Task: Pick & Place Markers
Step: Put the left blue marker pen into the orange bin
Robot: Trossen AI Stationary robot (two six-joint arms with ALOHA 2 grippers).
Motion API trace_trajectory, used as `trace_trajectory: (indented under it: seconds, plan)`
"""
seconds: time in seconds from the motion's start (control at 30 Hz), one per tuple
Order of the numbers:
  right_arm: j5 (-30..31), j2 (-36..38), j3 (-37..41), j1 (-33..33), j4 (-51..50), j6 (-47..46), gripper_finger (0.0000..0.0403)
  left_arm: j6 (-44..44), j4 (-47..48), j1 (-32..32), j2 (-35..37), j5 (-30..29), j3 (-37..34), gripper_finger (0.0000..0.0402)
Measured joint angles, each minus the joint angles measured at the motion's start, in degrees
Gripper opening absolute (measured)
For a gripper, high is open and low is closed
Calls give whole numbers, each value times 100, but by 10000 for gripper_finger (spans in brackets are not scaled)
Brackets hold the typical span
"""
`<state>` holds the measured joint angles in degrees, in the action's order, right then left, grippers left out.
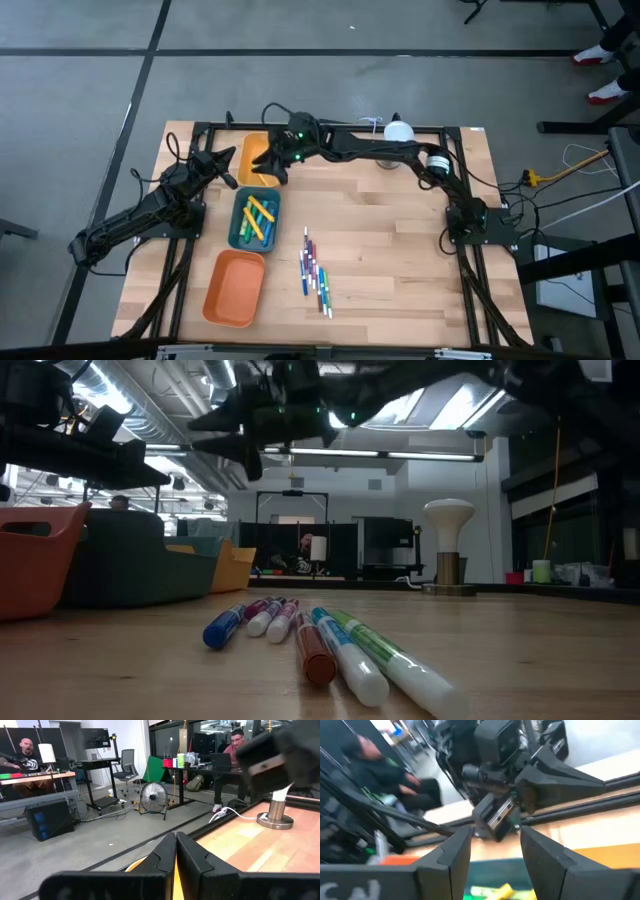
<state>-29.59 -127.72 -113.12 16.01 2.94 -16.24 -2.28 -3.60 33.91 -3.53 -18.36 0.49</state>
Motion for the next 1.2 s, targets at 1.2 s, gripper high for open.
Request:
trace_trajectory:
  seconds: [1.2]
  plan:
    - [755, 9228, 8459, -1362, 353, 1312, 170, -2, 37, -2, 0, 3, 4, 9]
